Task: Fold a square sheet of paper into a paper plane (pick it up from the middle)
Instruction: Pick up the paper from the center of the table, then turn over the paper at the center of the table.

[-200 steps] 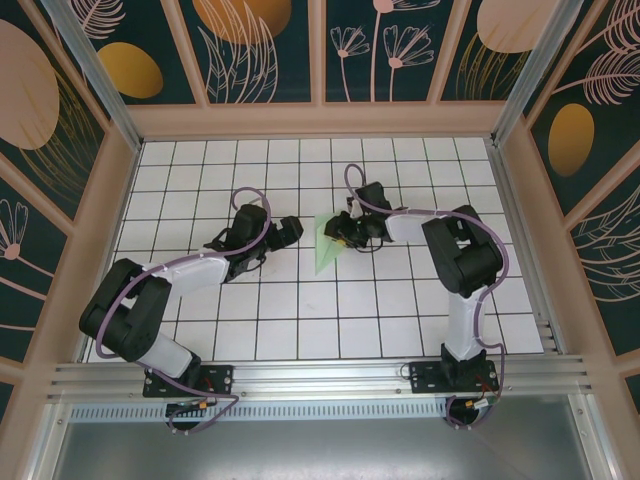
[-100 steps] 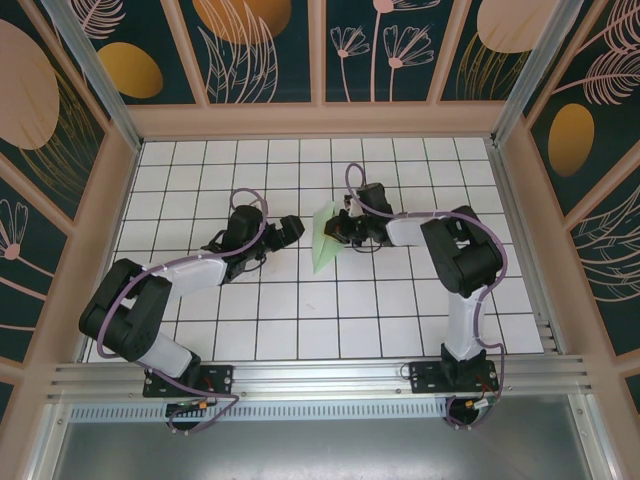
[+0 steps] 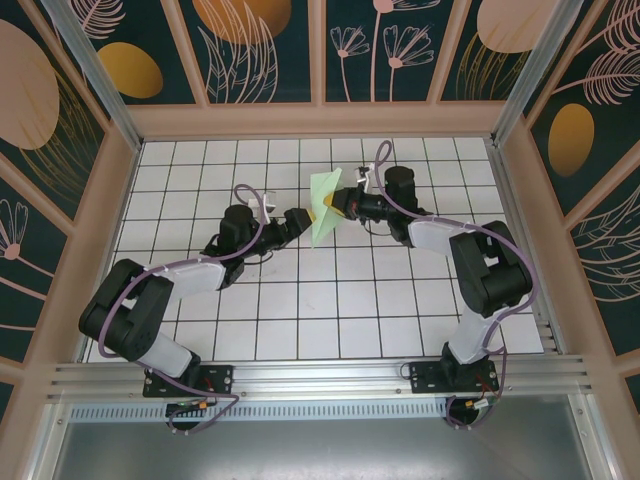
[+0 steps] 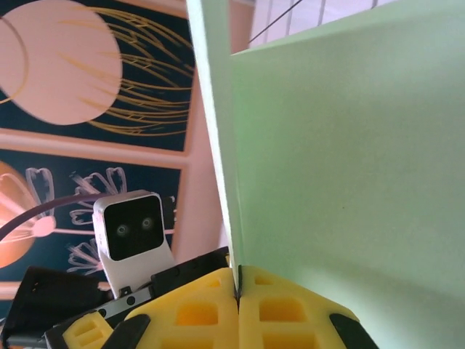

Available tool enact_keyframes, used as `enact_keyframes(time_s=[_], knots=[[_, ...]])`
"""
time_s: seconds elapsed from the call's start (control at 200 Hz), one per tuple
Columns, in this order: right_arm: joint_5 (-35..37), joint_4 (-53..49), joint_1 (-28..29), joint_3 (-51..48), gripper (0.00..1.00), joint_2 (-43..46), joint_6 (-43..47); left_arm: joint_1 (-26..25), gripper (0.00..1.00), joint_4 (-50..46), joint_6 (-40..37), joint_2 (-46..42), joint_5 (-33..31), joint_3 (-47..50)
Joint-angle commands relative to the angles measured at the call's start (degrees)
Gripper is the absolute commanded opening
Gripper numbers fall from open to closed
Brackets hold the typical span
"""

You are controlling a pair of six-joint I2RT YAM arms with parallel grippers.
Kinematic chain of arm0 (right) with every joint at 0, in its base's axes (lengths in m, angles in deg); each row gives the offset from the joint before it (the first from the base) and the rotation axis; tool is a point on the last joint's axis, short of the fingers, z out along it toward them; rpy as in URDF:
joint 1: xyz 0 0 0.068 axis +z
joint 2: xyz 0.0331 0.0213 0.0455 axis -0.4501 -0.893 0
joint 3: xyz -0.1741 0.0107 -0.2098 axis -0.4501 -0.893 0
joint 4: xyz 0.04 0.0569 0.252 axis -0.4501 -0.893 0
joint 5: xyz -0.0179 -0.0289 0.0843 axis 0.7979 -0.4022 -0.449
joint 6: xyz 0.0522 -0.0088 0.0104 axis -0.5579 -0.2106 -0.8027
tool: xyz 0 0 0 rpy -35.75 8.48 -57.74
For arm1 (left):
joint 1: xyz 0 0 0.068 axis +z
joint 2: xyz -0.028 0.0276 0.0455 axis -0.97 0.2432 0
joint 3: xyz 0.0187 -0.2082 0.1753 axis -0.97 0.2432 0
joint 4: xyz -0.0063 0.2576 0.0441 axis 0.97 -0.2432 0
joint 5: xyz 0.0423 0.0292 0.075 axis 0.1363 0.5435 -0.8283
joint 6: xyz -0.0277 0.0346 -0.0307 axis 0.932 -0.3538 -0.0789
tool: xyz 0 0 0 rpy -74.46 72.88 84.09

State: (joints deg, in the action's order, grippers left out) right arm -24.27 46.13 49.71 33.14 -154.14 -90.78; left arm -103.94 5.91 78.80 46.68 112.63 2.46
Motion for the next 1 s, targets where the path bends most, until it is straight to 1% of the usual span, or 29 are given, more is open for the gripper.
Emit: enact_keyframes(time_s=[0.0,0.105,0.225,0.27,0.315,0.4,0.44,0.485,0.55,0.635,0.746,0.791,0.861,0.996], knots=[[-4.25,6.95,0.17,-1.19,0.05,1.46,-5.10,0.32,0.95,13.97,5.80,1.84,6.54,0.80],[-4.85,8.32,0.33,-1.28,0.05,1.73,-6.81,0.33,0.94,20.03,8.65,3.56,8.31,1.18],[-5.26,9.72,0.33,-1.42,0.06,1.60,-8.55,0.35,0.95,20.28,9.11,4.51,8.48,1.08],[-5.31,10.18,0.36,-1.50,0.06,1.51,-9.09,0.32,0.96,19.19,8.86,4.56,7.97,1.03],[-5.19,10.25,0.33,-1.55,0.06,1.60,-9.14,0.32,0.96,15.95,7.49,4.23,6.72,0.90],[-4.28,10.16,0.21,-1.68,0.06,2.15,-9.03,0.30,0.98,8.42,4.00,2.52,1.97,0.97],[-4.17,10.01,0.11,-1.68,0.06,2.14,-8.88,0.28,0.98,6.33,3.08,1.79,0.54,1.03],[-4.40,9.95,0.07,-1.64,0.06,2.07,-8.96,0.32,0.98,6.64,2.87,1.58,0.71,1.10],[-4.78,9.97,0.25,-1.41,0.06,1.64,-9.10,0.28,0.96,9.58,4.05,2.20,3.12,0.93],[-5.13,10.54,0.68,-1.38,0.06,1.09,-9.53,0.25,0.89,14.36,6.35,3.55,5.70,0.85],[-5.32,11.53,1.18,-1.41,0.07,0.38,-10.18,0.32,0.73,22.02,9.30,5.11,7.78,1.18],[-5.39,11.60,1.29,-1.44,0.07,0.22,-10.41,0.32,0.67,23.45,9.76,5.39,8.10,1.10],[-5.61,12.09,1.38,-1.38,0.07,-0.19,-10.84,0.32,0.60,22.87,9.60,5.36,8.05,0.77],[-5.70,11.78,1.30,-1.65,0.08,-0.11,-10.54,0.32,0.39,18.48,7.18,4.44,6.31,0.14]])
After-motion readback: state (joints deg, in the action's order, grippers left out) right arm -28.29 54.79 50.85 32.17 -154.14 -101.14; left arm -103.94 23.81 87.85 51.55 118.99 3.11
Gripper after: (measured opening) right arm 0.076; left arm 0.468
